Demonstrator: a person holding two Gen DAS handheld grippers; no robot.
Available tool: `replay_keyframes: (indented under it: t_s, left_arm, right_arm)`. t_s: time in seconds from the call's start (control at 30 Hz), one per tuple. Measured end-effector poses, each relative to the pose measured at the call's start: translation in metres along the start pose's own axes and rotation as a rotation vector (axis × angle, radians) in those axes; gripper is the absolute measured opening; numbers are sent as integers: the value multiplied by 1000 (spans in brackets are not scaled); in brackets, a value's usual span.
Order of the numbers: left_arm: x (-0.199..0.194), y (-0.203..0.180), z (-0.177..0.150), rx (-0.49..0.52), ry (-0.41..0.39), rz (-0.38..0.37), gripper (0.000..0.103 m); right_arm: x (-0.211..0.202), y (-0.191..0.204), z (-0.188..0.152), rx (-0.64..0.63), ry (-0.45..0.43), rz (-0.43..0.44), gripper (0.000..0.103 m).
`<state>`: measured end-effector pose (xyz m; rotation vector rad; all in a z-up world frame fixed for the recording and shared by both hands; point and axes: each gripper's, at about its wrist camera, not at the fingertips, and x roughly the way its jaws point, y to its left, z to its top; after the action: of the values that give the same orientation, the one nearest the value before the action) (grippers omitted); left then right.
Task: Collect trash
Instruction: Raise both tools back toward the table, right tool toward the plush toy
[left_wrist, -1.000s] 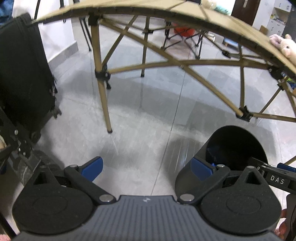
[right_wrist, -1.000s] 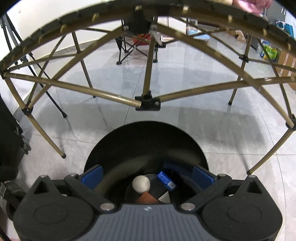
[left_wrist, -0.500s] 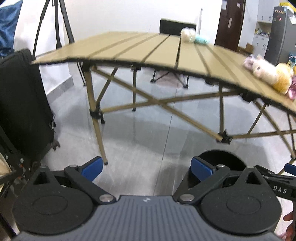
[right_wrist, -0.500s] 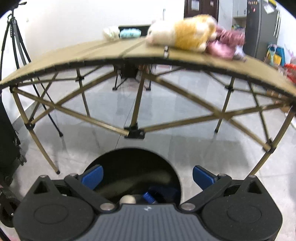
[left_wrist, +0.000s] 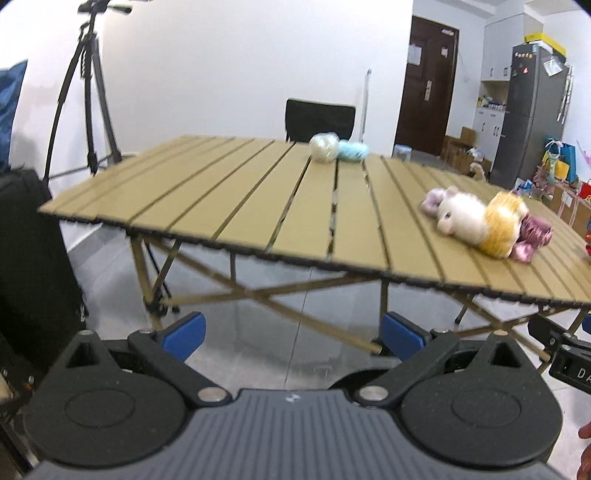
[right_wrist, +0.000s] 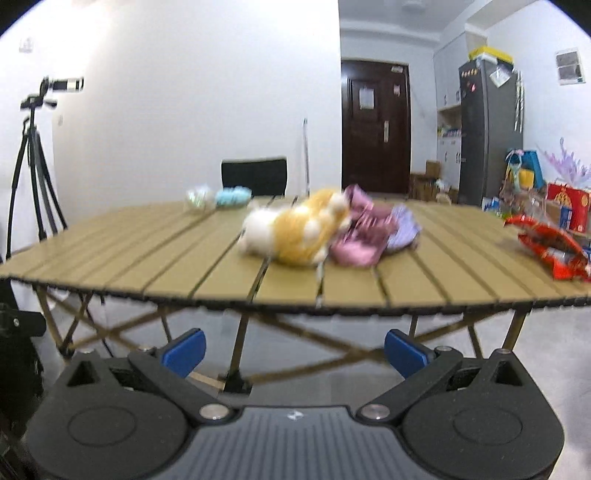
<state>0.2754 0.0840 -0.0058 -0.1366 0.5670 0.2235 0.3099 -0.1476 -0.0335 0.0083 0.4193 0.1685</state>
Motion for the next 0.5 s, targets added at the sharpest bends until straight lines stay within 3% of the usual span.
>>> replay_keyframes:
  t_s: [0.27, 0.5]
  left_arm:
    - [9, -24, 29, -7, -44, -17, 103]
    - [30, -36, 53, -28, -43, -30, 103]
  right_arm:
    - [13, -15, 28, -2, -121, 32, 103]
    - [39, -16, 49, 5, -141, 37, 103]
